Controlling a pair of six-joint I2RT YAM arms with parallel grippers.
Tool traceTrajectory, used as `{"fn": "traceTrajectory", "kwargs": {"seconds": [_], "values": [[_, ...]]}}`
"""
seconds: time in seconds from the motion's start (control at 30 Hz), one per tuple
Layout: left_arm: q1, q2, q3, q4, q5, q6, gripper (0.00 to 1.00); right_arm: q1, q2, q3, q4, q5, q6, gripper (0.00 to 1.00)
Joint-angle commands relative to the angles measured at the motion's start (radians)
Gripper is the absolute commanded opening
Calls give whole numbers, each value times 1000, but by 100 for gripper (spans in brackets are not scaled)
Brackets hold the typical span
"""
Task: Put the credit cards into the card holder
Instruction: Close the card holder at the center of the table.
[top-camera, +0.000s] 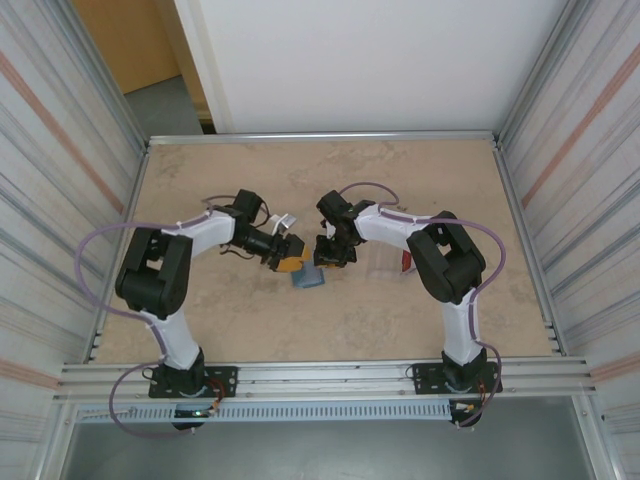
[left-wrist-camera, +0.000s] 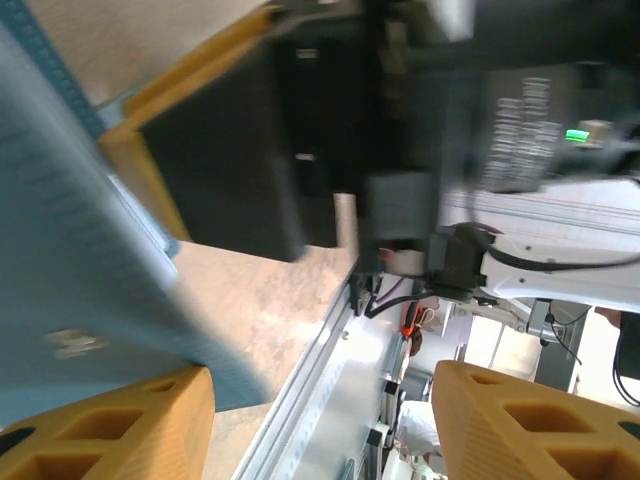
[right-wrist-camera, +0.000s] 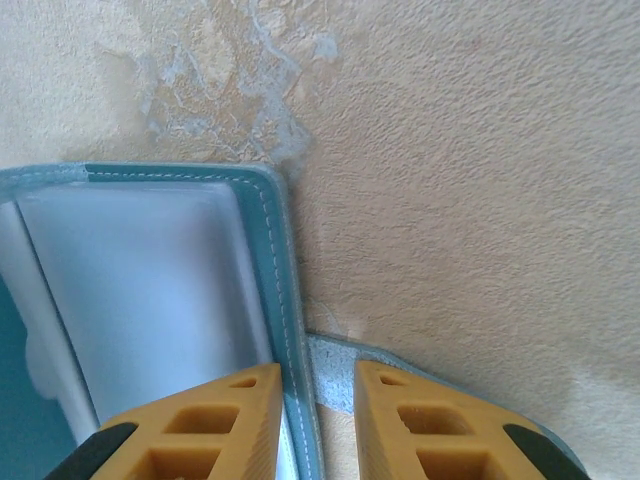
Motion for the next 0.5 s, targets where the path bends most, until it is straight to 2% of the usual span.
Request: {"fn": "traceTrajectory", "kwargs": {"seconds": [0.0,0.27,0.47], "values": [[-7,74,33,-29,-22,45,56,1,-28,-27,-28,15,10,25],[-34,182,121,-95,-47,81,56,-16,-153,-82,1,9,44,23],[-35,203,123,-111,-67,88,55,-25,-258,-133,46,-9,72,9]]}}
